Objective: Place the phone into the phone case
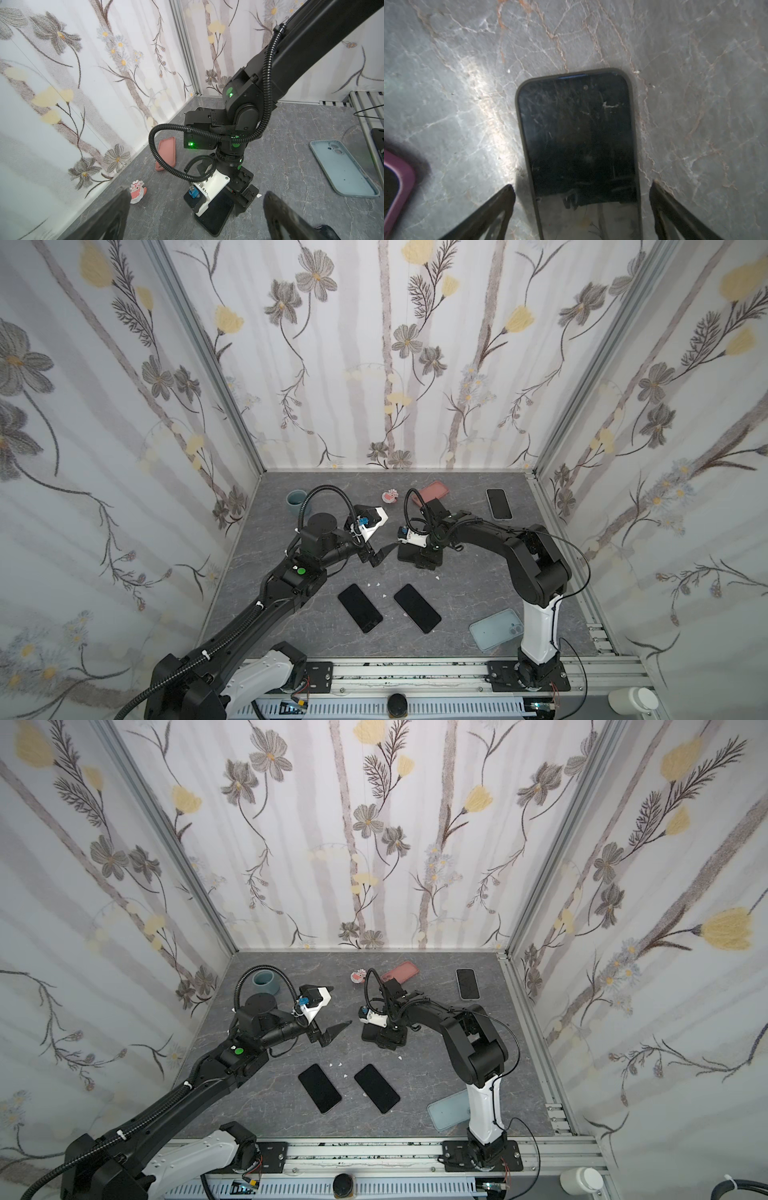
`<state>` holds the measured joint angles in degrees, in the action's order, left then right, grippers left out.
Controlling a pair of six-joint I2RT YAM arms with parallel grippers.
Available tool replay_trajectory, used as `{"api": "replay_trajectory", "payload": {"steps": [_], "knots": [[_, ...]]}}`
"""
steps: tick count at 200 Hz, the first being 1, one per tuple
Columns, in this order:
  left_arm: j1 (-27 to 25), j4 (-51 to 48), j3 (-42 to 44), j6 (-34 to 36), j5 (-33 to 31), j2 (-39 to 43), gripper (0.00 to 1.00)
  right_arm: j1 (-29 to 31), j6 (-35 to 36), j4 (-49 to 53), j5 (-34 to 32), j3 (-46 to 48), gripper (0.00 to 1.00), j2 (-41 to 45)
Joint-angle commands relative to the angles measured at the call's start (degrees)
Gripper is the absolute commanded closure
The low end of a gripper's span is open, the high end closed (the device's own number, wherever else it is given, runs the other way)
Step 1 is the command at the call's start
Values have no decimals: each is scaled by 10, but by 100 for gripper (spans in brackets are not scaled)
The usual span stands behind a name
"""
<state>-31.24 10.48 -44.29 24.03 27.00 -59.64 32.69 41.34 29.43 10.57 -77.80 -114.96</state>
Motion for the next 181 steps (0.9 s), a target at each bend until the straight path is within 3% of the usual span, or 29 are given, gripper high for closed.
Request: {"api": "replay_trajectory", "payload": {"steps": [1, 102, 181], "knots": [[-4, 6, -2, 16, 3, -3, 0, 2, 3, 35, -21, -11, 0, -12], [-21, 4, -1, 19, -12, -8, 0, 4, -50, 65, -36, -31, 11, -38], [-23, 3, -2, 21, -18, -8, 0, -5, -52, 61, -59, -21, 17, -29]]}}
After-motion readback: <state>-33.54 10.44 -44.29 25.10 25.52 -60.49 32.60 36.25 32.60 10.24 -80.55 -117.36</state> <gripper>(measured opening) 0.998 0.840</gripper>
